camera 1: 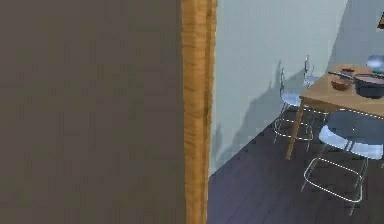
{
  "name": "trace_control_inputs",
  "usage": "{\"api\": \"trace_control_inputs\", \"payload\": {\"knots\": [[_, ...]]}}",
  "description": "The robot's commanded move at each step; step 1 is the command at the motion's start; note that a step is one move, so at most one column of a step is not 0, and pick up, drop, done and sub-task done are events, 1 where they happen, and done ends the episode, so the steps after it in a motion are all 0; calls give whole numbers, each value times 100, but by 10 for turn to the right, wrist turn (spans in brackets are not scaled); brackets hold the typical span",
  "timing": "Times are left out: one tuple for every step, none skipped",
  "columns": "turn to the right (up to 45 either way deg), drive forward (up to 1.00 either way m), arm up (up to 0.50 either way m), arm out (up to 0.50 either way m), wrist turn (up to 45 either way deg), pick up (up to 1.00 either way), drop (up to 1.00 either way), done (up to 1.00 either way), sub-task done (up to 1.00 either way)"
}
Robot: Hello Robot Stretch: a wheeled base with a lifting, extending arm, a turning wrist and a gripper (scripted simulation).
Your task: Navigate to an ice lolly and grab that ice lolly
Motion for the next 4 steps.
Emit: {"api": "trace_control_inputs", "payload": {"knots": [[0,20,0,0,0,0,0,0,0],[450,0,0,0,0,0,0,0,0],[270,0,0,0,0,0,0,0,0],[0,90,0,0,0,0,0,0,0]]}}
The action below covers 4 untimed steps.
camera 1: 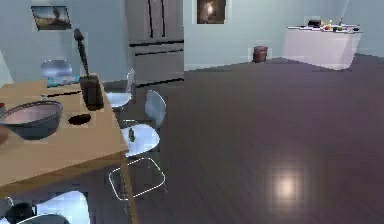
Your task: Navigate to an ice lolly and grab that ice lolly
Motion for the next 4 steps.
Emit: {"api": "trace_control_inputs", "payload": {"knots": [[360,0,0,0,0,0,0,0,0],[30,0,0,0,0,0,0,0,0],[0,100,0,0,0,0,0,0,0],[0,100,0,0,0,0,0,0,0]]}}
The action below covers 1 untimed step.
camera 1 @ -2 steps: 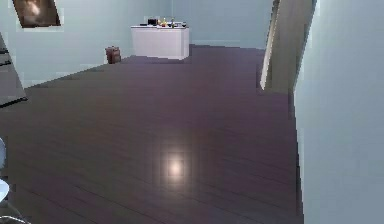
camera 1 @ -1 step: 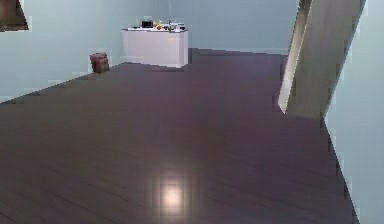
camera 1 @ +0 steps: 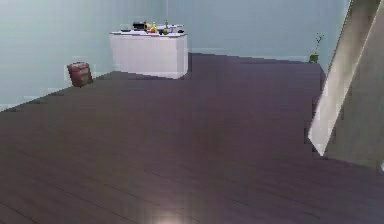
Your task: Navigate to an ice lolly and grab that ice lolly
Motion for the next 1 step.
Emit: {"api": "trace_control_inputs", "payload": {"knots": [[0,100,0,0,0,0,0,0,0]]}}
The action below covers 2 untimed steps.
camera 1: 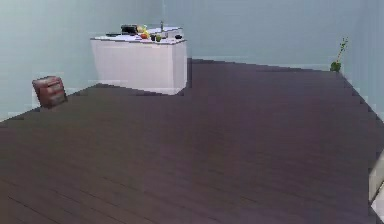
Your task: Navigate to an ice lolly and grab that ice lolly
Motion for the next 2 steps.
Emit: {"api": "trace_control_inputs", "payload": {"knots": [[0,100,0,0,0,0,0,0,0],[0,100,0,0,0,0,0,0,0]]}}
